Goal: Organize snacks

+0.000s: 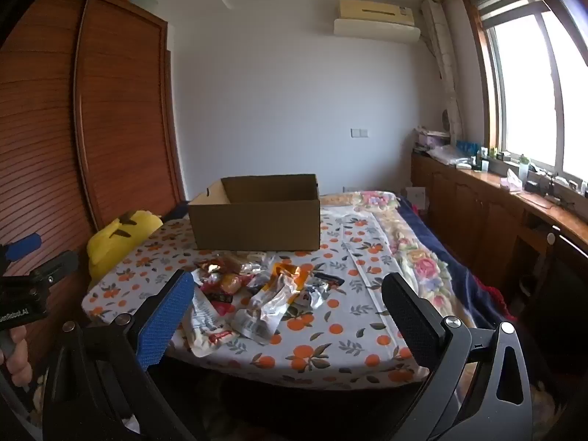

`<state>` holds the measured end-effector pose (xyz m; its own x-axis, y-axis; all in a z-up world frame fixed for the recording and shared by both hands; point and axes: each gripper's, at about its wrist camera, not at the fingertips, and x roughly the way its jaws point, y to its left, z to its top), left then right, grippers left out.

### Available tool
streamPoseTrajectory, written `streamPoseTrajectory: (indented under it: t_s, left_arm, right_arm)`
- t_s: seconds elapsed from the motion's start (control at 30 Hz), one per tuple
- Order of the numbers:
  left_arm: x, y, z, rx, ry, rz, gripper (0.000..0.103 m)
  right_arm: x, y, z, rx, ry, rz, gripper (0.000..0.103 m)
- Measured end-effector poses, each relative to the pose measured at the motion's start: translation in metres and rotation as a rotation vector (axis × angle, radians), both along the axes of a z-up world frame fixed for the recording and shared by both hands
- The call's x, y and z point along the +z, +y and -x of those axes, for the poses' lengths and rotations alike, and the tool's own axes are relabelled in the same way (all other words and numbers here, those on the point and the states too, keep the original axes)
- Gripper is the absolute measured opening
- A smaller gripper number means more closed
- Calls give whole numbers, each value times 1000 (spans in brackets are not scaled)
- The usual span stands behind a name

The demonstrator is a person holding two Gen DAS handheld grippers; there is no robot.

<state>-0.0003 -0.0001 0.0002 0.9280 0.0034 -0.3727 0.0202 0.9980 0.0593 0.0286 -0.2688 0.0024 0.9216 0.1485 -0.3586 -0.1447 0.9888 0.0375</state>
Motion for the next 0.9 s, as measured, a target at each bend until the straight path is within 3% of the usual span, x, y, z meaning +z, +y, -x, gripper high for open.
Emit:
streamPoseTrajectory:
  t_s: [0.9]
  left_arm:
    - [-6,-8,3,1,-6,-2,103]
  right_arm:
    - [-1,-1,2,-12,-13,11,103]
